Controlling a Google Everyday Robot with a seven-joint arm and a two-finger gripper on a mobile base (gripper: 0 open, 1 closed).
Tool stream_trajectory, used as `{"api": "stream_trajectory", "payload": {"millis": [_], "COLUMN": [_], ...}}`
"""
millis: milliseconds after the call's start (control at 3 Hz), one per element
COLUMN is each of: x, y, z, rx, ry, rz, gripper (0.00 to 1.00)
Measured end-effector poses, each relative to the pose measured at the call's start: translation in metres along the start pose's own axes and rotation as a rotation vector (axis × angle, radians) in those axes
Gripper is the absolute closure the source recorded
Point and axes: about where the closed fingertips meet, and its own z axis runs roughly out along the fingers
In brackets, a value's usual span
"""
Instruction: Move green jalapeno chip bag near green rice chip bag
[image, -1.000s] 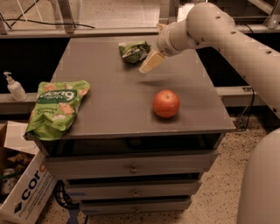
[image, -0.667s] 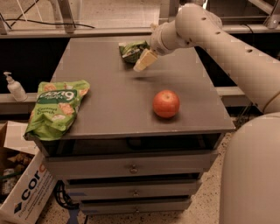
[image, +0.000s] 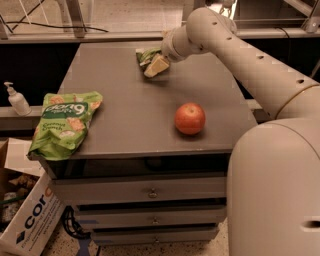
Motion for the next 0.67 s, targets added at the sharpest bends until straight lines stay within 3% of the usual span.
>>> {"api": "stream_trajectory", "payload": {"millis": [667], "x": [-0.0039], "y": [-0.0041], "z": [-0.0049], "rx": [0.007], "ry": [-0.004], "rz": [-0.008], "gripper": [0.63]}}
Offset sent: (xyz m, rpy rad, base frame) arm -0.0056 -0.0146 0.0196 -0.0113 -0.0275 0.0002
